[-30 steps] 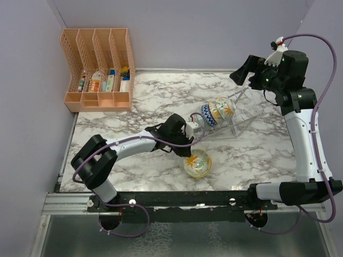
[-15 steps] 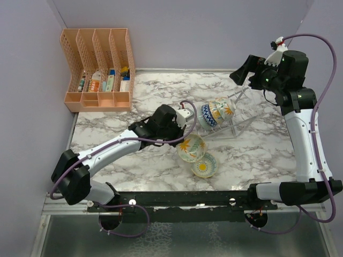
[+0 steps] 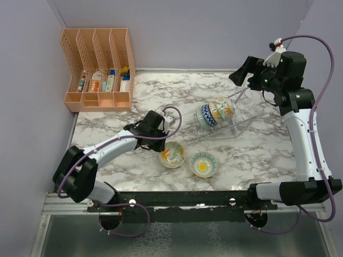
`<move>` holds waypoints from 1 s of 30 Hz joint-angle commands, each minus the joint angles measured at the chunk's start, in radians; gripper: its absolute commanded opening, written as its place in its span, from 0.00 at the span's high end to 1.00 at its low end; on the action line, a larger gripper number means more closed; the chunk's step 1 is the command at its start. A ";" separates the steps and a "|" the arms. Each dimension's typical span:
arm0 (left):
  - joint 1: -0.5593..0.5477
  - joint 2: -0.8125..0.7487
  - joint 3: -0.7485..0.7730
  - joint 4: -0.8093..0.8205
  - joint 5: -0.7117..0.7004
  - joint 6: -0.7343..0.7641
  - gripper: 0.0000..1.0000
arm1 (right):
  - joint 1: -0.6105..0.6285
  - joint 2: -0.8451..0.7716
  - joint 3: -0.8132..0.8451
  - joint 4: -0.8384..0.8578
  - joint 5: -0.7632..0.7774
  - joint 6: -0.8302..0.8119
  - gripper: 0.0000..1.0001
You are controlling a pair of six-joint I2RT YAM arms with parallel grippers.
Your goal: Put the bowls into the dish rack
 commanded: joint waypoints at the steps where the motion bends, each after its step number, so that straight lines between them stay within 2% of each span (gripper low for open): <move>1: 0.032 0.045 0.013 0.045 0.082 -0.028 0.90 | -0.008 -0.011 -0.017 0.029 -0.023 -0.003 0.02; 7: 0.037 0.037 0.076 0.005 0.055 0.023 0.50 | -0.008 -0.022 -0.023 0.023 -0.015 -0.008 0.02; 8: 0.036 0.026 0.090 -0.003 0.049 0.030 0.36 | -0.008 -0.022 -0.022 0.023 -0.013 -0.009 0.02; 10: 0.037 -0.009 0.122 -0.021 0.040 0.041 0.19 | -0.008 -0.023 -0.020 0.021 -0.012 -0.009 0.02; 11: 0.037 -0.025 0.139 -0.030 0.033 0.046 0.08 | -0.008 -0.023 -0.020 0.021 -0.012 -0.009 0.02; 12: 0.037 -0.044 0.150 -0.037 0.029 0.050 0.02 | -0.008 -0.022 -0.020 0.021 -0.011 -0.009 0.02; 16: 0.028 -0.125 0.164 -0.054 0.041 0.075 0.01 | -0.008 -0.021 -0.020 0.021 -0.012 -0.008 0.02; 22: -0.088 -0.190 0.093 -0.072 0.021 0.117 0.04 | -0.008 -0.012 -0.026 0.026 -0.018 -0.006 0.02; 30: -0.227 -0.121 0.063 -0.063 0.049 0.169 0.09 | -0.008 -0.008 -0.021 0.024 -0.020 -0.003 0.02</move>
